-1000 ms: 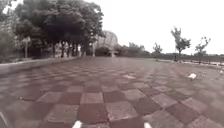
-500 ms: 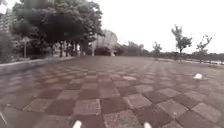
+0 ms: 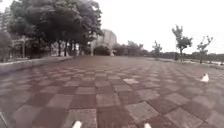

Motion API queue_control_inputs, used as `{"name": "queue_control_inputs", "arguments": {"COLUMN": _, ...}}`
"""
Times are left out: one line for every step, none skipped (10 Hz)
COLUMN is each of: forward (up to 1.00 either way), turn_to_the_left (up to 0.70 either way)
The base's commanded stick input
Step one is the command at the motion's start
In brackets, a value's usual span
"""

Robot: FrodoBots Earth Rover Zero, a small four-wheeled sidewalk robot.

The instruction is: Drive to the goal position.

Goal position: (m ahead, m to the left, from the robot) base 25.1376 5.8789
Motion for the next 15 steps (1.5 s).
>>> {"name": "queue_control_inputs", "arguments": {"forward": 0.50, "turn_to_the_left": 0.00}}
{"name": "queue_control_inputs", "arguments": {"forward": 0.50, "turn_to_the_left": 0.00}}
{"name": "queue_control_inputs", "arguments": {"forward": 0.50, "turn_to_the_left": 0.00}}
{"name": "queue_control_inputs", "arguments": {"forward": 0.50, "turn_to_the_left": 0.00}}
{"name": "queue_control_inputs", "arguments": {"forward": 0.50, "turn_to_the_left": 0.08}}
{"name": "queue_control_inputs", "arguments": {"forward": 0.50, "turn_to_the_left": 0.33}}
{"name": "queue_control_inputs", "arguments": {"forward": 0.50, "turn_to_the_left": 0.50}}
{"name": "queue_control_inputs", "arguments": {"forward": 0.50, "turn_to_the_left": 0.20}}
{"name": "queue_control_inputs", "arguments": {"forward": 0.50, "turn_to_the_left": 0.00}}
{"name": "queue_control_inputs", "arguments": {"forward": 0.50, "turn_to_the_left": 0.00}}
{"name": "queue_control_inputs", "arguments": {"forward": 0.50, "turn_to_the_left": 0.00}}
{"name": "queue_control_inputs", "arguments": {"forward": 0.50, "turn_to_the_left": 0.00}}
{"name": "queue_control_inputs", "arguments": {"forward": 0.50, "turn_to_the_left": 0.00}}
{"name": "queue_control_inputs", "arguments": {"forward": 0.50, "turn_to_the_left": 0.00}}
{"name": "queue_control_inputs", "arguments": {"forward": 0.50, "turn_to_the_left": 0.00}}
